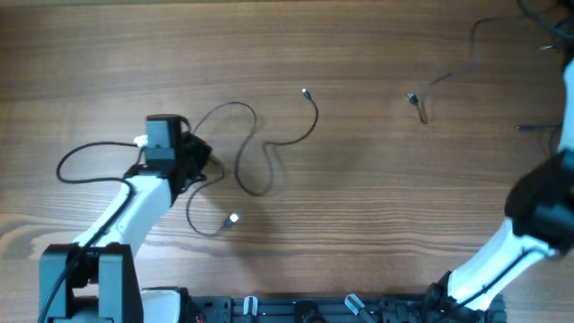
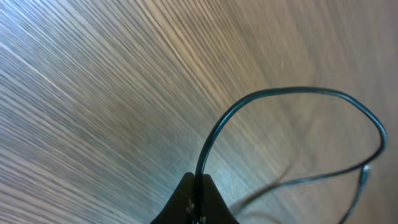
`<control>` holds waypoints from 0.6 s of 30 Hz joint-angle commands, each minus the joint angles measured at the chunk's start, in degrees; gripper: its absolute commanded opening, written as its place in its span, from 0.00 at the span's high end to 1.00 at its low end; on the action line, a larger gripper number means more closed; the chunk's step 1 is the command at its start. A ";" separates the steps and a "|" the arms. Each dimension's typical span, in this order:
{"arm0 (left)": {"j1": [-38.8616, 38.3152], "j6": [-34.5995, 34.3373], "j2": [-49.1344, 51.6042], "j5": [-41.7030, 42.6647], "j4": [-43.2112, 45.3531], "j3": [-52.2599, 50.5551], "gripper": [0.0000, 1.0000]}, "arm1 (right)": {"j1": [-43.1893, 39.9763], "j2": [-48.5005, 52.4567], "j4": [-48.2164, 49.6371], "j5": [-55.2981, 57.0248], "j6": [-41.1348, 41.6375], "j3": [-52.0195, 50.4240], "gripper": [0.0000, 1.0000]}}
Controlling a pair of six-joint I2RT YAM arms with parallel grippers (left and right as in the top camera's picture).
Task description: Untangle cables
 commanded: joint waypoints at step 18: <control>-4.98 -3.61 6.56 -3.74 -0.07 -0.04 0.96 | 6.34 13.64 -11.34 -0.81 -11.41 5.88 0.00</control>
